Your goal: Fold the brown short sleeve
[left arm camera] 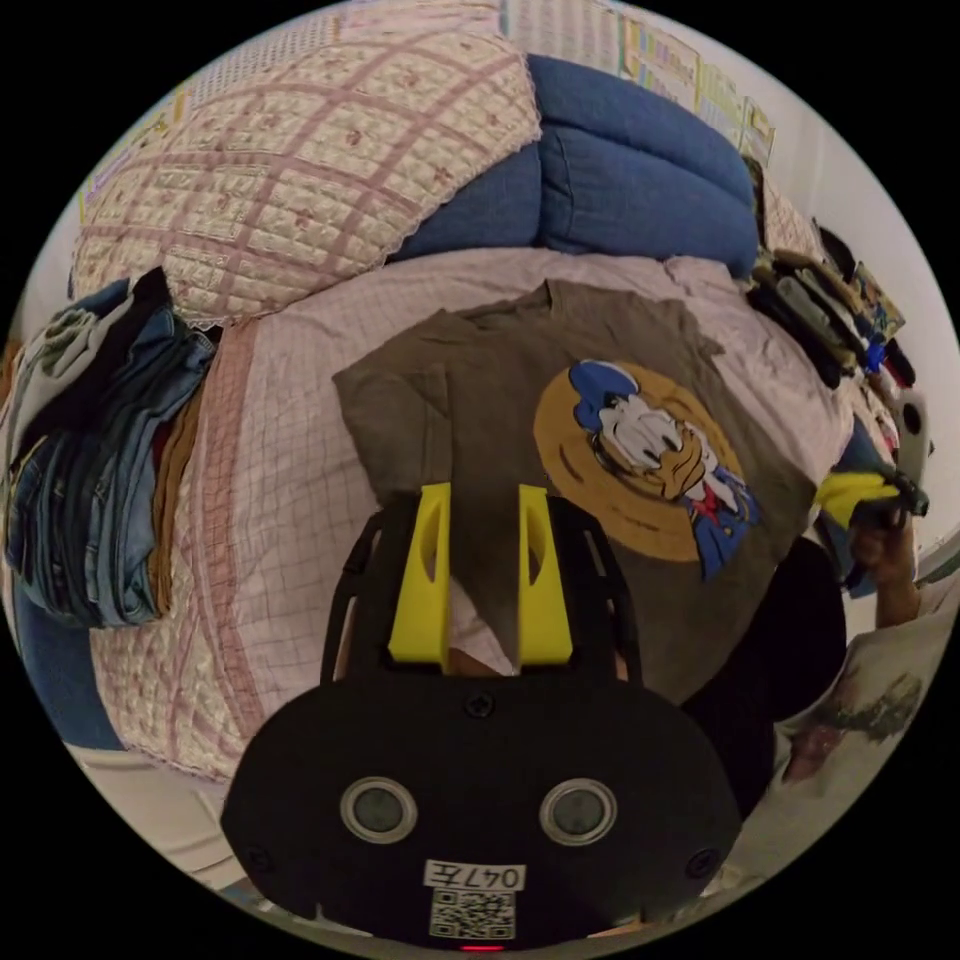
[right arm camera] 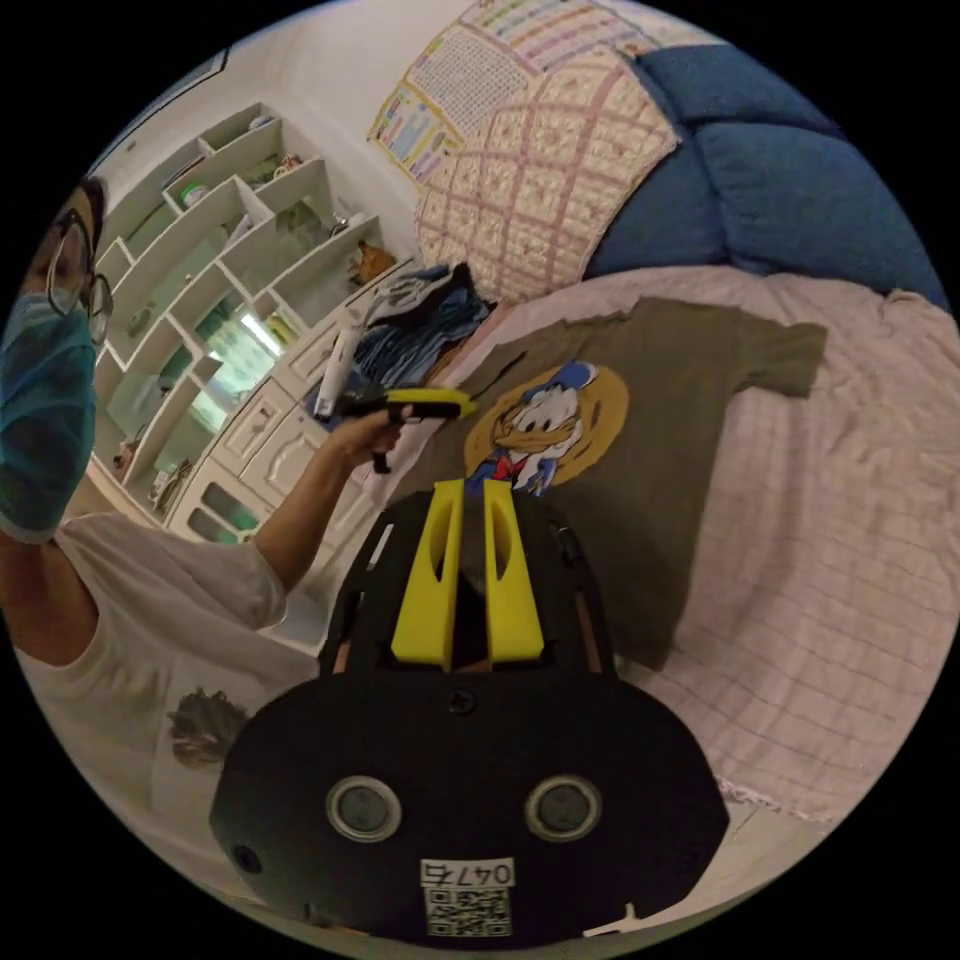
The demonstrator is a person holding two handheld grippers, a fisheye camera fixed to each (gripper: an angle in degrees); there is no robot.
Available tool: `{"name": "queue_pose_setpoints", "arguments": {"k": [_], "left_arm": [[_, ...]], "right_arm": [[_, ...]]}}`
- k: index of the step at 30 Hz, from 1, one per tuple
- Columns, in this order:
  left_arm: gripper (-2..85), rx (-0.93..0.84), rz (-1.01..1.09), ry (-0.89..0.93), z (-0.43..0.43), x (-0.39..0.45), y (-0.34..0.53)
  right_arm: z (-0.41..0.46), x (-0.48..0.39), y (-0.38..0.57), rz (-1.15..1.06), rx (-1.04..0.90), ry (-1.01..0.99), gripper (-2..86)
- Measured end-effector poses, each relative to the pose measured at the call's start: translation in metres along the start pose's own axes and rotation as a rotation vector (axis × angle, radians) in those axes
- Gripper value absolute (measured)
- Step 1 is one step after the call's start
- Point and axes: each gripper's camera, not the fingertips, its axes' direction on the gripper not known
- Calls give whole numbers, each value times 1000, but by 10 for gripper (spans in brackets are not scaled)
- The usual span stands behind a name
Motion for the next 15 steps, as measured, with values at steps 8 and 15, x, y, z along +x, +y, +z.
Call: {"name": "queue_pose_setpoints", "arguments": {"k": [8, 15], "left_arm": [[104, 140, -46, -7, -49, 23, 57], [106, 194, -85, 0, -69, 91, 144]], "right_arm": [[-77, 102, -21, 337, 281, 315, 13], [-57, 218, -44, 659, 221, 32, 53]]}}
